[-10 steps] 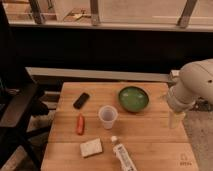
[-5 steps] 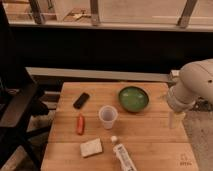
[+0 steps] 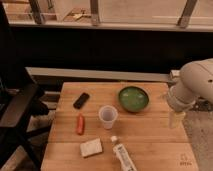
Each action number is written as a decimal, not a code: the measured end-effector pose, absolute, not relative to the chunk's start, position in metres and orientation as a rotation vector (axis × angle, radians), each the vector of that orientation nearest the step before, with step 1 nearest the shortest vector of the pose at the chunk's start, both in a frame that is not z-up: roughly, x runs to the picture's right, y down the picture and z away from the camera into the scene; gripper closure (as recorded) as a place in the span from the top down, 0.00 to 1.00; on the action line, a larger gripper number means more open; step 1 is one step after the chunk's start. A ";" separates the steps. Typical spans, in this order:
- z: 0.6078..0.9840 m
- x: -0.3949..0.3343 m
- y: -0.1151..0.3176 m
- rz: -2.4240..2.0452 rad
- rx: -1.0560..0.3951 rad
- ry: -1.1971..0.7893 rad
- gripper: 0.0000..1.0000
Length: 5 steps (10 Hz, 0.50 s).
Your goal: Place the eraser in the ceramic cup
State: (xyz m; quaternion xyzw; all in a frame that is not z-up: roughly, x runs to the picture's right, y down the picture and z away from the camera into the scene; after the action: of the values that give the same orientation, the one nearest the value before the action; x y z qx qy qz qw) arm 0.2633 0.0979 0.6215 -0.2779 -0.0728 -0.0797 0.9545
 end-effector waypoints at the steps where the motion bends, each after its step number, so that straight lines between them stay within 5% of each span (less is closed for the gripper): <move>1: 0.626 0.239 0.082 -0.224 -0.540 -0.185 0.80; 5: 0.651 0.111 0.034 -0.433 -0.448 -0.378 0.80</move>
State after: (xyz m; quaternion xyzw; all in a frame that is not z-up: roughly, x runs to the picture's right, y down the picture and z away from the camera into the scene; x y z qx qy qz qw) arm 0.1112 0.0342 0.6514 -0.2192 -0.1848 -0.2115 0.9344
